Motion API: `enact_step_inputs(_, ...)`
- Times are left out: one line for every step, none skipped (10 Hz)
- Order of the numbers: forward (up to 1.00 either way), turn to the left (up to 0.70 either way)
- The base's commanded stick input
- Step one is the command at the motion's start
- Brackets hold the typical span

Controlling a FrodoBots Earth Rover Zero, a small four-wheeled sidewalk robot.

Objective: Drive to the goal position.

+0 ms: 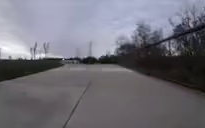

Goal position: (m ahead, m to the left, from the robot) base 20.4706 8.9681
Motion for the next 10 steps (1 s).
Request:
enact_step_inputs(1.0,0.0)
enact_step_inputs(1.0,0.0)
enact_step_inputs(1.0,0.0)
enact_step_inputs(1.0,0.0)
enact_step_inputs(1.0,0.0)
enact_step_inputs(1.0,0.0)
enact_step_inputs(1.0,0.0)
enact_step_inputs(1.0,0.0)
enact_step_inputs(1.0,0.0)
enact_step_inputs(1.0,0.0)
